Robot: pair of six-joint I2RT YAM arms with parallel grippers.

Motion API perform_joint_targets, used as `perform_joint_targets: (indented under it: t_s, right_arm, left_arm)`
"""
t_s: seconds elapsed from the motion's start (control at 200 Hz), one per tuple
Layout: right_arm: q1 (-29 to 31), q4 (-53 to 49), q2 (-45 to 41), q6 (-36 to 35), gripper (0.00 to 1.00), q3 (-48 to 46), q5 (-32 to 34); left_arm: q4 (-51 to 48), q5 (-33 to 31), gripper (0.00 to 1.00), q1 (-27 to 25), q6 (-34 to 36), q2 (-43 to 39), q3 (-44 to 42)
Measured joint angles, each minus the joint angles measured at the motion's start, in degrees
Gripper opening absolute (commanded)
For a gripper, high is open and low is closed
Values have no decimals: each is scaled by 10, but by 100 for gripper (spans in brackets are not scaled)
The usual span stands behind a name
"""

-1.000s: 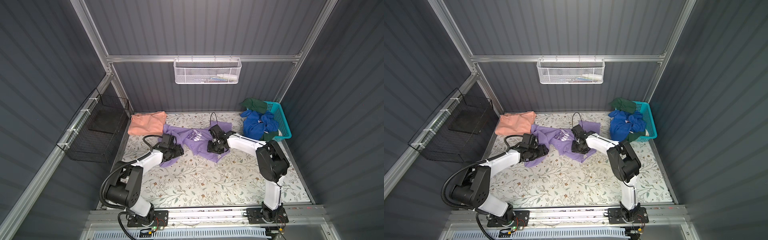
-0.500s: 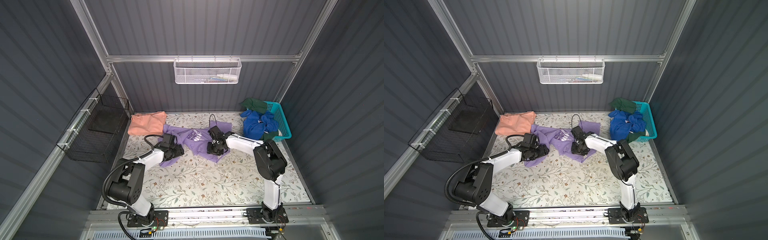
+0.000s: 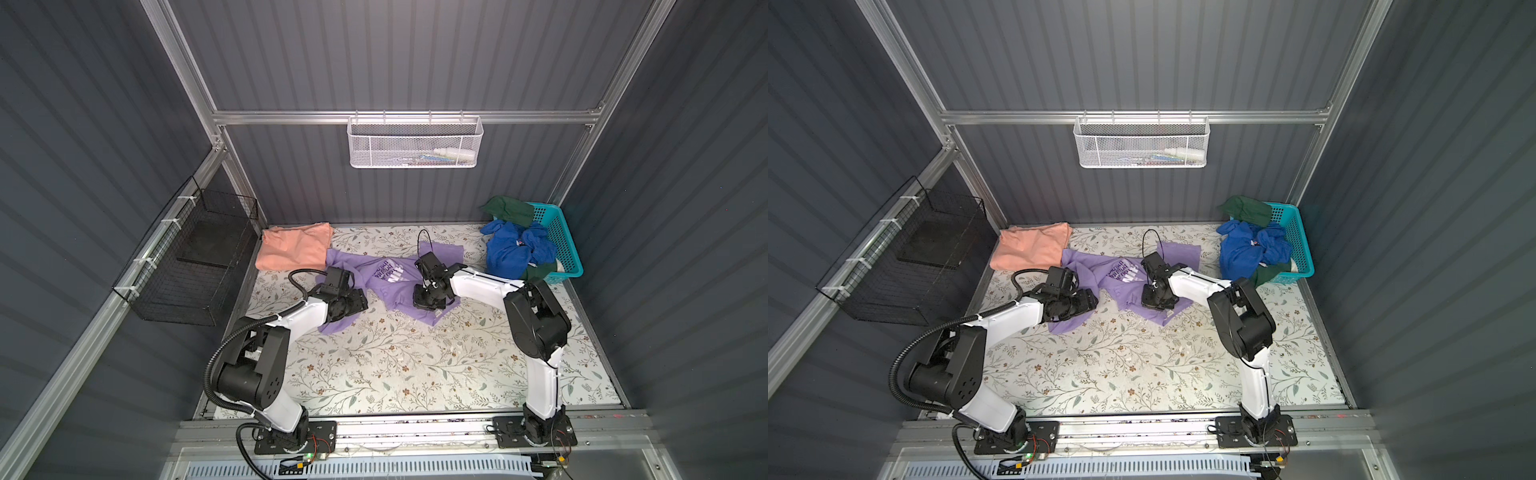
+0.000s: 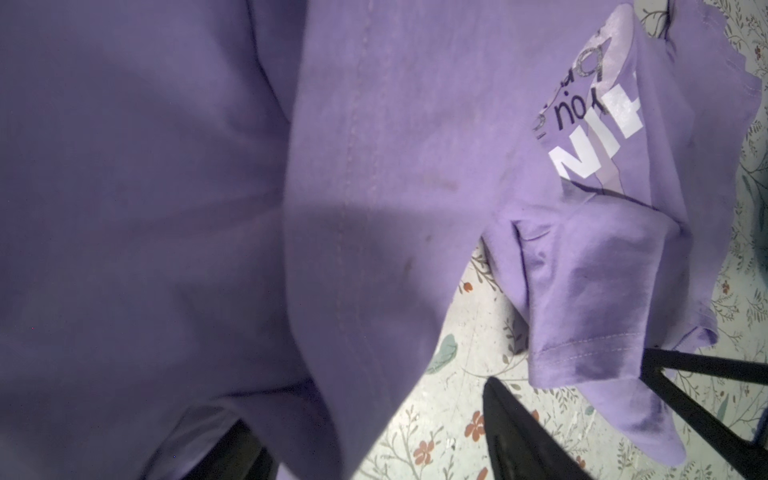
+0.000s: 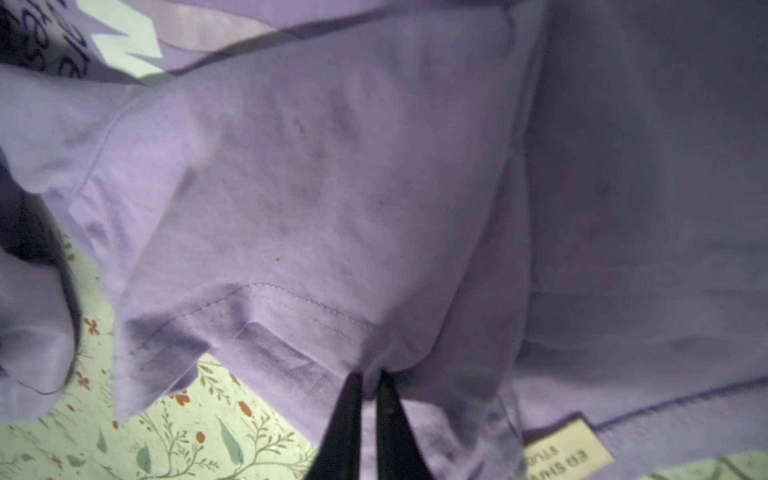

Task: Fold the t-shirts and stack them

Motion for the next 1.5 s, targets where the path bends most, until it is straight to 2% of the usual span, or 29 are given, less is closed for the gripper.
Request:
perform_joint_targets:
  t_s: [0.24,0.49,0.675,0.92,1.131,1.276,1.361,1.416,1.501]
  right_arm:
    - [6,-35,-11,-21,0,19,72]
    - [8,-52,-111,-29,0,-3,142]
    - [9,-61,-181,-24,0,-47,185]
    - [9,-85,-277,-9,0,-102,242]
    - [9,-90,-306,4,0,-127,257]
    - [9,-90,-306,8,0,-136,260]
    - [9,-90,-306,8,0,-138,261]
    - [9,-89,-306,8,0,-138,261]
    - [9,-88,-306,8,0,-138,263]
  left_arm:
    - [-34,-61,65,0,10,-24,0]
    - [-52,-104,59,17,26,-64,7]
    - [-58,-101,64,23,30,-64,7]
    - [-30,-55,64,23,30,-38,7]
    - [-9,-19,61,17,30,0,5]
    - [3,7,52,16,28,1,-9]
    - [18,24,27,12,23,1,-21]
    - [25,34,0,10,20,1,-27]
    - [26,43,0,9,16,1,-29]
